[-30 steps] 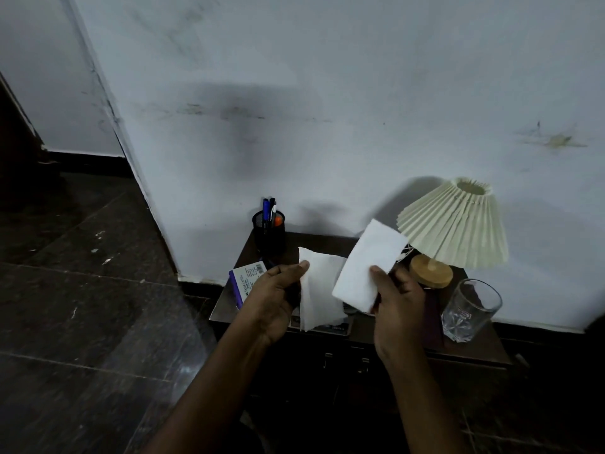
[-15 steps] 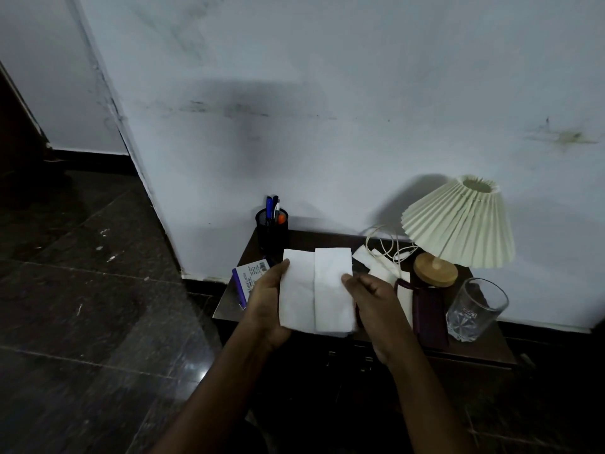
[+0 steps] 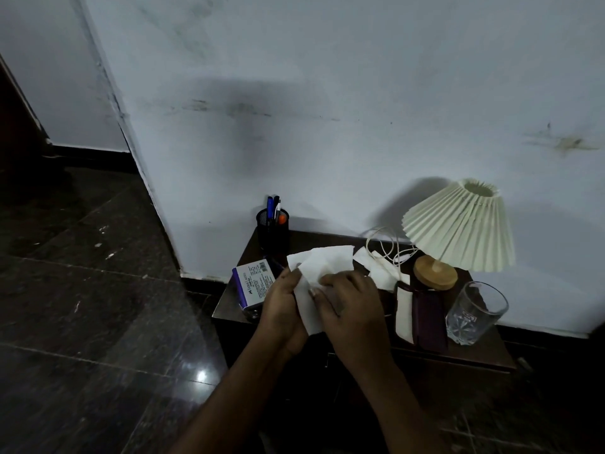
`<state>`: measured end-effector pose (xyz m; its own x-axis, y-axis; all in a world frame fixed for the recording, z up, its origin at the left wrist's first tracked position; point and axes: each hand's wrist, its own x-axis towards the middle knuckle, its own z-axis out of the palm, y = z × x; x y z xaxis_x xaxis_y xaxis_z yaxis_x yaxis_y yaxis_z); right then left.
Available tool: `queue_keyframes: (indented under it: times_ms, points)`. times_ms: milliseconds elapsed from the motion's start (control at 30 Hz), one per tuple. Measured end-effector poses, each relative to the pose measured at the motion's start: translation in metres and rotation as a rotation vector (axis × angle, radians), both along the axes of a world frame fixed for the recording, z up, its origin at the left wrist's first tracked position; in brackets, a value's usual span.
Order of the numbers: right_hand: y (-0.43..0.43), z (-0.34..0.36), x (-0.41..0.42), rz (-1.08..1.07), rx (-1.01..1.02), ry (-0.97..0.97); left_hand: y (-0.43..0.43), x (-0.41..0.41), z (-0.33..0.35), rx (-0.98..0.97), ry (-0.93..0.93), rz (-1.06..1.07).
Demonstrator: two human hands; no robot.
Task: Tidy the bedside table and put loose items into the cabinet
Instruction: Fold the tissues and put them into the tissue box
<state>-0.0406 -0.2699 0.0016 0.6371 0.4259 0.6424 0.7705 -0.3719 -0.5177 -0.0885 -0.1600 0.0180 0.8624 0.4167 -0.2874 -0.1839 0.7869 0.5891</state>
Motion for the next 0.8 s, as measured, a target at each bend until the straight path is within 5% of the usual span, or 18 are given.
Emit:
queue_keyframes:
  times_ms: [300, 533, 800]
  points:
    - [-0.003, 0.012, 0.000, -0.063, -0.074, 0.035, 0.001, -0.007, 0.001, 0.050, -0.053, -0.133]
    - [0.001, 0.019, 0.004, 0.005, 0.210, 0.561, -0.004, 0.002, -0.004, 0.360, 0.042, 0.185]
    - [0.007, 0.016, 0.012, -0.007, 0.402, 0.829, -0.008, 0.002, -0.014, 0.547, 0.091, 0.114]
